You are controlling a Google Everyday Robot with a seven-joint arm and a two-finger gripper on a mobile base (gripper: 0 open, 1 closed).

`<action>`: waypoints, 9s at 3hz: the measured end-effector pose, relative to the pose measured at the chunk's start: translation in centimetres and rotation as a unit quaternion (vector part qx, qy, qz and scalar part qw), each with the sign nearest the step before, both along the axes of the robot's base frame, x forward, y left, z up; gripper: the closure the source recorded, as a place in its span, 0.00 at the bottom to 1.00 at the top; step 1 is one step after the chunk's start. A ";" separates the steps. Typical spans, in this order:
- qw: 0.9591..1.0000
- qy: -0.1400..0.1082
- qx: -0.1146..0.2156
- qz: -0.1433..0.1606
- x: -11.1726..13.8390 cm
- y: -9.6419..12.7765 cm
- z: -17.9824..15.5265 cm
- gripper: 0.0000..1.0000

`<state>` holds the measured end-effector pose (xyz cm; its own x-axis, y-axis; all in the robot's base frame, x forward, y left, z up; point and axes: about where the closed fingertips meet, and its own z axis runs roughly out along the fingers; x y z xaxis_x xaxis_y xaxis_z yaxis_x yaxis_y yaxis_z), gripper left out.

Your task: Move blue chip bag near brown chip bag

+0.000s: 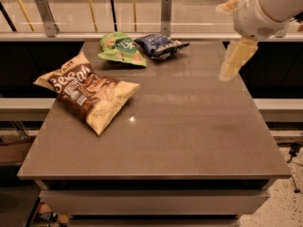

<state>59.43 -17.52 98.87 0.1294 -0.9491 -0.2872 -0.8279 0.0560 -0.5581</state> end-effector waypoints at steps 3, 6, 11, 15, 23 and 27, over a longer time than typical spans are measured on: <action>0.998 -0.040 -0.038 -0.009 7.8 2.3 -2.4 0.00; 0.994 -0.094 -0.061 -0.001 10.3 2.9 -2.9 0.00; 0.987 -0.130 -0.043 0.083 20.4 6.2 -6.4 0.00; 0.982 -0.135 0.001 0.136 24.7 11.2 -9.2 0.00; 0.983 -0.114 0.002 0.145 24.1 13.6 -9.9 1.00; 0.958 -0.242 -0.025 0.154 18.4 15.4 4.1 1.00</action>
Offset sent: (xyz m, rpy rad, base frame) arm 0.0932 0.0331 -0.0227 -0.0769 -0.1075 -0.0217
